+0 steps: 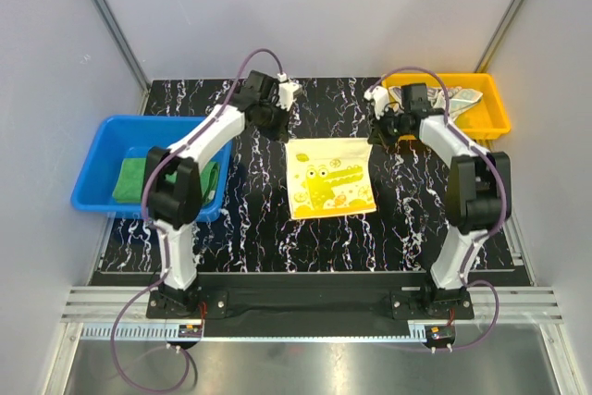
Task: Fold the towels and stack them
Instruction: Fold the towel
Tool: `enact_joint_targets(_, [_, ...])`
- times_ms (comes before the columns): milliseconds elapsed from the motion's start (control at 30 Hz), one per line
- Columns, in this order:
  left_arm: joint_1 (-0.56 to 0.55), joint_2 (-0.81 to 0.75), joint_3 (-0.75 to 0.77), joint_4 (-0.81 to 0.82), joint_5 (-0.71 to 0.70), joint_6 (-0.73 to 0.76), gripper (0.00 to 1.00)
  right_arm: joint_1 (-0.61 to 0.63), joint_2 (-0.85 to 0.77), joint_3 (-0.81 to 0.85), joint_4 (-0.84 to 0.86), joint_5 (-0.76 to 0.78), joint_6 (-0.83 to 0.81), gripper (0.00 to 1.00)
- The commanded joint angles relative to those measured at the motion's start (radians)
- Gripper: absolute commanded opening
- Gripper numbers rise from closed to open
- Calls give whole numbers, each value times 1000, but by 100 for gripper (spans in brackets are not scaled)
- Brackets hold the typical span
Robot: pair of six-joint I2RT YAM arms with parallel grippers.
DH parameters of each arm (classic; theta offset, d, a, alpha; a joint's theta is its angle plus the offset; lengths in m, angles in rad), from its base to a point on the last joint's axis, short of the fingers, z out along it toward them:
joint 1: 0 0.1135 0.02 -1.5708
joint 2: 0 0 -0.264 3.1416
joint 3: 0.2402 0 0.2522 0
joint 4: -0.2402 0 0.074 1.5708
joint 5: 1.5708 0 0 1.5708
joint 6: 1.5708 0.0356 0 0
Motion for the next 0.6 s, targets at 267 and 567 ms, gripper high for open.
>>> enact_joint_targets(267, [-88,-279,-306,101,-66,28,0,-4,-256,-339,242,11,-22,0])
enact_joint_targets(567, [-171,-399,-443,99,-143,7,0,44,-447,-571,318,26,-53,0])
